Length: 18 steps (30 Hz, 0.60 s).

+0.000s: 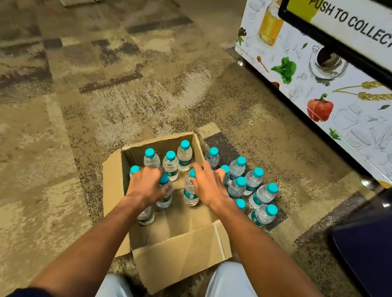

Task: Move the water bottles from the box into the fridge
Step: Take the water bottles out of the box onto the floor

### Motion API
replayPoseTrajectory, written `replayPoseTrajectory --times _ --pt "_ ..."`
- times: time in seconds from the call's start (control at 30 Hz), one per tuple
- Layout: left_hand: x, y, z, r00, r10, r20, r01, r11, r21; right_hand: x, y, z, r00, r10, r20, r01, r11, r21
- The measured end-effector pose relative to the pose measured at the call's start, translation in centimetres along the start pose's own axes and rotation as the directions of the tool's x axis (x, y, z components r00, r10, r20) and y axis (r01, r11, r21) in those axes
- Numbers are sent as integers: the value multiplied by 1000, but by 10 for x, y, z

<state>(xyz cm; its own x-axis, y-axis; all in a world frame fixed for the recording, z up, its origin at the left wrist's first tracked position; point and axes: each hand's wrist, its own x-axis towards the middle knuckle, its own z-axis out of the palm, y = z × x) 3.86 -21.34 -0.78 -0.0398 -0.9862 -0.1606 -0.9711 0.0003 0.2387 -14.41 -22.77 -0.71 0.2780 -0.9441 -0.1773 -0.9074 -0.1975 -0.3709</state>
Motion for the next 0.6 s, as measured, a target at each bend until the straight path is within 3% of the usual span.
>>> replayPoseTrajectory --times 0.2,0.4,0.5,0.6 --pt "17 31 -53 970 36 -241 -82 979 -186 4 6 -61 964 11 -265 34 986 164" --pt "47 83 -95 852 37 -523 -242 913 -329 19 38 -108 790 113 -602 42 971 237" --pt "70 105 -96 814 -13 -580 -275 872 -406 23 62 -120 747 120 -653 21 979 204" --pt "90 131 -83 857 -3 -516 -259 862 -435 26 91 -117 748 187 -636 -63 975 213"
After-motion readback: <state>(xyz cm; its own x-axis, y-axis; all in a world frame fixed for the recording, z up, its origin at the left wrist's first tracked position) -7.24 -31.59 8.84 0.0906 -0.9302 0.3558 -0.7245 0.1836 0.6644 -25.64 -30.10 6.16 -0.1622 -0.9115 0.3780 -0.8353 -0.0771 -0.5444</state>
